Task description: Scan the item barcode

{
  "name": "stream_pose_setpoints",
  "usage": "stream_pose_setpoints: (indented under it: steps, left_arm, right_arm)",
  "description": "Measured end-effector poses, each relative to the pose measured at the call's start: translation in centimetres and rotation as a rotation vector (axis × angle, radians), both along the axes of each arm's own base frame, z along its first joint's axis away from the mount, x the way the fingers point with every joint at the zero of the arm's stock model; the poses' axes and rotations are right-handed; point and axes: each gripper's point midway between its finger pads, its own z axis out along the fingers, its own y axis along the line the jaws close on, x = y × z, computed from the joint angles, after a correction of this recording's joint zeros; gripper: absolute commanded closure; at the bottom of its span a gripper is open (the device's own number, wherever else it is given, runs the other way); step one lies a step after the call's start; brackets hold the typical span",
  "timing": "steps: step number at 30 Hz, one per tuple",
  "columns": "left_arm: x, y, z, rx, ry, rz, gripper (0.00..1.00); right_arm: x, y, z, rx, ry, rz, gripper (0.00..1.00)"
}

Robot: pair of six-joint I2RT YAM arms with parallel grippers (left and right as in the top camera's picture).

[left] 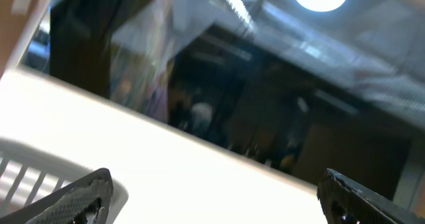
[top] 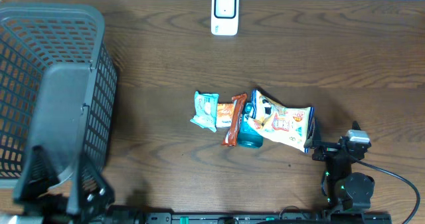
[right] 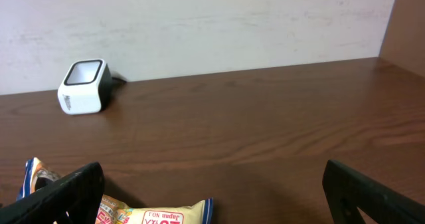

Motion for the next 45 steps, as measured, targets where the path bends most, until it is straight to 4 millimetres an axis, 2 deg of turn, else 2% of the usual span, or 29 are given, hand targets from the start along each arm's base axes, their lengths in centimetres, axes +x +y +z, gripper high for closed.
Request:
stream_pose_setpoints:
  steps: [5,8,14,18,28,33,39,43,45]
  left_arm:
    - [3.8,-0.9,-5.2,0.031,0.142,-0.028,0.02]
    - [5.3,-1.8,-7.8,0.08,0.208,-0.057,0.02]
    - [6.6,-3.0,-12.8,0.176,0.368,-0.107,0.02]
    - [6.9,-3.4,-14.8,0.201,0.432,-0.126,0.02]
    - [7.7,-3.3,-18.2,0.215,0.531,-0.121,0.02]
    - [7.7,-0.3,-21.6,0.202,0.67,0.042,0.02]
    - [7.7,1.2,-21.7,0.182,0.679,0.129,0.02]
    - [7.8,0.4,-21.5,0.184,0.667,0.081,0.02]
    - [7.8,-0.3,-21.5,0.189,0.663,0.042,0.02]
  right_arm:
    - [0.0,0.0,0.0,0.0,0.0,0.0,0.01]
    - [0.0,0.0,0.0,0.0,0.0,0.0,0.01]
    - [0.0,0.0,0.0,0.0,0.0,0.0,0.01]
    - [0.0,0.0,0.0,0.0,0.0,0.0,0.01]
    - [0.0,0.0,0.0,0.0,0.0,0.0,0.01]
    - [0.0,0.0,0.0,0.0,0.0,0.0,0.01]
    - [0.0,0.0,0.0,0.0,0.0,0.0,0.01]
    - [0.0,0.2,0.0,0.001,0.0,0.014,0.01]
    - [0.0,1.0,0.1,0.004,-0.002,0.057,0.01]
